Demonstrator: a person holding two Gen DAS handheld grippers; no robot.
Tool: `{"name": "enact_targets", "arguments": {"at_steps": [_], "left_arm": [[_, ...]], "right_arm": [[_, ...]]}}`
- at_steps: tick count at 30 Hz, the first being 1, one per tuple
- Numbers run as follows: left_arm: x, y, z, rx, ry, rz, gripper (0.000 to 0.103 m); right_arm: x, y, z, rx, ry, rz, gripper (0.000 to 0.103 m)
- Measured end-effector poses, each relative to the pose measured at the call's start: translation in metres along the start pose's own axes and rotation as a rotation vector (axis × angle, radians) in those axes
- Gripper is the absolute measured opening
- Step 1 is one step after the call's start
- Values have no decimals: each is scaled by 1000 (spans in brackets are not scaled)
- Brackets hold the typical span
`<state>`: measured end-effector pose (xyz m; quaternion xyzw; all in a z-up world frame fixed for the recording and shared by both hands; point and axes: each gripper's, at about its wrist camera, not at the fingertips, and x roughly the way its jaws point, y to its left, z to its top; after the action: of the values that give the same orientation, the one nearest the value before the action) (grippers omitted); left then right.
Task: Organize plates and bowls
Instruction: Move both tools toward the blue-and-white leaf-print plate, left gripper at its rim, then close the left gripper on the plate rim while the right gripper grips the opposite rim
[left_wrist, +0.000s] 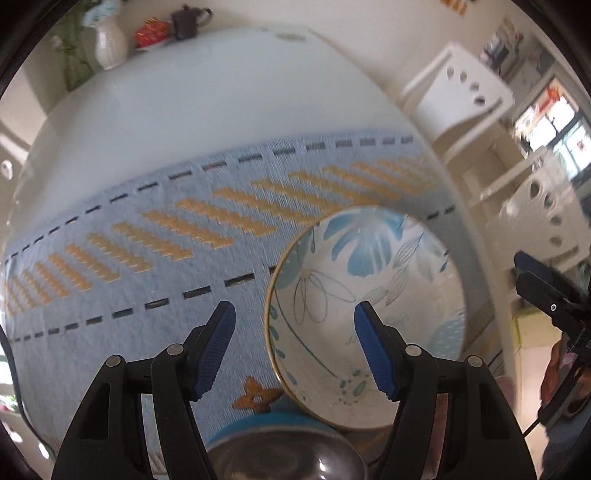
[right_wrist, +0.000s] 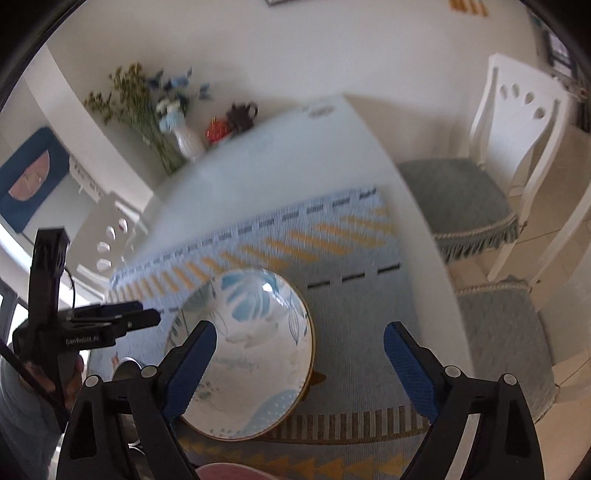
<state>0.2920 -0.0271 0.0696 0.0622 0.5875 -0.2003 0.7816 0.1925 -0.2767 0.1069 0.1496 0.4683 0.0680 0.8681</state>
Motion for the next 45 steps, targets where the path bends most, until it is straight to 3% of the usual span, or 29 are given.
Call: {"name": "enact_targets", "arguments": {"at_steps": [6, 10, 14, 18, 23, 26, 34, 38, 42, 45], "left_arm": [[45, 0, 12, 43, 117, 23, 61], [48, -4, 12, 67, 123, 6, 61], [53, -8, 7, 76, 125, 6, 62], [54, -8, 5, 74, 128, -20, 61], [57, -18, 7, 128, 157, -34, 61], [57, -21, 5, 150, 161, -34, 61], [57, -22, 4, 158, 173, -35, 61], [55, -22, -2, 132, 180, -34, 59], [43, -18, -2, 111, 153, -72, 59], [37, -19, 1, 112, 144, -75, 59]], "right_arm": [[41, 5, -8, -115, 118, 36, 91], [52, 6, -16, -154, 156, 94, 91], [61, -3, -24, -100, 197, 176, 82], [68, -10, -27, -55, 224, 210, 77], [71, -7, -20, -102, 227, 227, 75], [83, -8, -20, -66, 287, 318, 68], [97, -13, -18, -76, 347, 414, 67], [98, -10, -16, -66, 352, 379, 63], [96, 1, -17, -127, 329, 277, 57], [96, -8, -15, -74, 320, 280, 50]]}}
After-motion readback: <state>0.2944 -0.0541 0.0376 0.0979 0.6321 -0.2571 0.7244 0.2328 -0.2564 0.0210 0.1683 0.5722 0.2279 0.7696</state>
